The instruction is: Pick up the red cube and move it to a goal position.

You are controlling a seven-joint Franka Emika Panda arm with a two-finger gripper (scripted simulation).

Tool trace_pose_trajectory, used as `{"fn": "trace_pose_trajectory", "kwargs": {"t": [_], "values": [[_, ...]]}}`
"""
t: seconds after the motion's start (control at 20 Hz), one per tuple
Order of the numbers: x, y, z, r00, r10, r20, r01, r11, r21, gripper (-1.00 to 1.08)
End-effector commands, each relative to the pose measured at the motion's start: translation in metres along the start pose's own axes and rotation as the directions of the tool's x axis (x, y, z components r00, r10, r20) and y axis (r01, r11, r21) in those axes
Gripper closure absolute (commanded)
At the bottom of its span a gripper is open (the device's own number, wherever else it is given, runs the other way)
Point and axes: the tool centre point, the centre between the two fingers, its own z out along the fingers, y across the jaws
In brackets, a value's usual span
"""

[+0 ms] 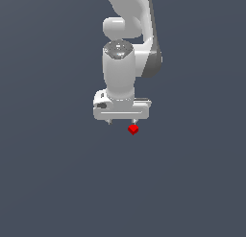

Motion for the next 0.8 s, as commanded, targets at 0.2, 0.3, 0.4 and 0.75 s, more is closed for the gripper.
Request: {"fn": "trace_pose_trajectory", "kwargs": {"t": [0.2,0.3,0.4,0.75], "values": [[-0.001,-0.002,0.003,1.0,-0.014,0.001,0.014,1.0,0.0,-0.92],[-0.003,-0.004,0.008,0.999,-0.032,0.003,0.032,0.999,0.0,-0.92],[-0.005,-0.007,0.013,0.998,-0.057,0.005,0.057,0.998,0.0,-0.92],[-0.018,-0.023,0.048,0.979,-0.202,0.016,0.202,0.979,0.003,-0.92]]}}
